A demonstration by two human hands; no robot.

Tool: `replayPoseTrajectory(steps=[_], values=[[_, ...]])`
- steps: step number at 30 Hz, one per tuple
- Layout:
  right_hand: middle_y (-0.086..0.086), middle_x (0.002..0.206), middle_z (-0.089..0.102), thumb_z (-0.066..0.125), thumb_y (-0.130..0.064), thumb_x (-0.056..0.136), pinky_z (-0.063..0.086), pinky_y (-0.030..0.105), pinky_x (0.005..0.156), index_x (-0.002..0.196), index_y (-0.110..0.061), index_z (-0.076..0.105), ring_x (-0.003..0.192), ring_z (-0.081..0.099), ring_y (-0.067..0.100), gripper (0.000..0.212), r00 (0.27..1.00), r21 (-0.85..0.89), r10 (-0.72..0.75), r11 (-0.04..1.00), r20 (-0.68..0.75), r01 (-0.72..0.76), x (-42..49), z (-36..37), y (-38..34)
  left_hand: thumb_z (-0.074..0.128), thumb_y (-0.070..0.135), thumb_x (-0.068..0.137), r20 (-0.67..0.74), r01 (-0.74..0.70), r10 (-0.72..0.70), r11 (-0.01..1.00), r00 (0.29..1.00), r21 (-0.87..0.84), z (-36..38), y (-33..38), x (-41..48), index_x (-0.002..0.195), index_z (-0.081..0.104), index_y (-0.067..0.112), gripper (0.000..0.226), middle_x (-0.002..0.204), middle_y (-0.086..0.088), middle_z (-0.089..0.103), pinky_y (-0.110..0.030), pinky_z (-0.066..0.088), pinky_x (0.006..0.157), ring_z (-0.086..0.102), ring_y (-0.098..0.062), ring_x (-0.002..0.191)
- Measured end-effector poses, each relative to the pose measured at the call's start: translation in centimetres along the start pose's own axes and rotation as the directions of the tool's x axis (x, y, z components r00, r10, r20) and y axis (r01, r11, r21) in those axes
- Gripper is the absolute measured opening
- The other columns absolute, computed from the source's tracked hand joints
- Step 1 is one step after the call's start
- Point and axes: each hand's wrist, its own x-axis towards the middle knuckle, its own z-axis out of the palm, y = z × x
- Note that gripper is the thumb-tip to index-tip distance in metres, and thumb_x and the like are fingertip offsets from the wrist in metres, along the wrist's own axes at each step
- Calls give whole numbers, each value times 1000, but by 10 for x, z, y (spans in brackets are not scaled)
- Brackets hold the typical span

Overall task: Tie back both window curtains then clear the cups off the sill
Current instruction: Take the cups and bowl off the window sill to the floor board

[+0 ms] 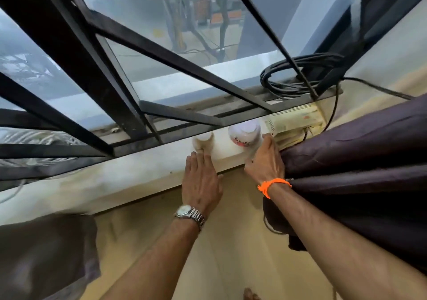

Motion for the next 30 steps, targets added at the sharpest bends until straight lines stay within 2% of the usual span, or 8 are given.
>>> replayPoseTrajectory(steps=[4,8,11,16,19,22,26,30], values=[[17,137,44,74,-26,72,43,43,104,134,-2,34,130,43,35,78,1000,84,14,996,-15,-13,20,17,1,59,41,85,-111,137,-150,984,983,-114,18,4,15,131,39,2,64,128,-15,48,-41,37,107,47,-31,117],[17,133,47,80,-37,67,46,45,100,131,-5,35,125,47,37,85,997,99,20,995,-74,-12,34,27,2,67,40,81,-171,285,-339,918,925,-277,26,4,27,123,43,3,61,116,-15,55,-42,47,91,54,-31,104],[18,138,45,80,-42,65,43,45,104,133,-4,35,130,44,37,89,989,110,17,994,-149,-1,39,32,2,66,47,80,-199,331,-388,906,900,-265,32,2,35,123,43,5,65,116,-13,55,-41,44,90,53,-30,105],[15,154,32,77,-45,68,28,42,116,138,-6,37,143,29,30,89,958,12,-87,996,-273,93,40,44,-10,67,55,75,-259,357,-430,890,865,-283,36,-4,50,120,41,9,69,117,-8,52,-43,39,91,48,-28,107],[16,154,32,76,-47,70,25,43,118,140,-5,35,146,25,30,92,958,-2,-106,994,-268,109,43,49,-19,61,65,75,-259,370,-444,883,858,-287,39,-6,61,114,42,10,70,112,-8,50,-44,37,90,46,-28,104],[21,149,37,74,-49,72,20,46,121,138,1,37,146,25,34,91,958,-72,-150,988,-245,137,46,48,-25,52,76,74,-260,392,-468,871,844,-296,39,-7,72,97,42,12,69,100,-7,51,-43,35,83,45,-28,97],[21,131,52,76,-42,71,26,47,118,125,2,47,132,41,36,75,923,-126,-291,955,-250,267,40,47,-30,53,79,72,-231,421,-515,835,826,-354,35,-5,80,84,44,15,66,92,-4,53,-41,31,80,45,-28,98],[17,117,57,77,-35,70,39,42,107,111,-1,52,119,49,33,58,909,-97,-336,942,-247,321,39,46,-33,50,79,74,-227,433,-549,803,804,-409,32,-5,82,90,58,15,66,87,1,53,-33,23,77,42,-21,96]])
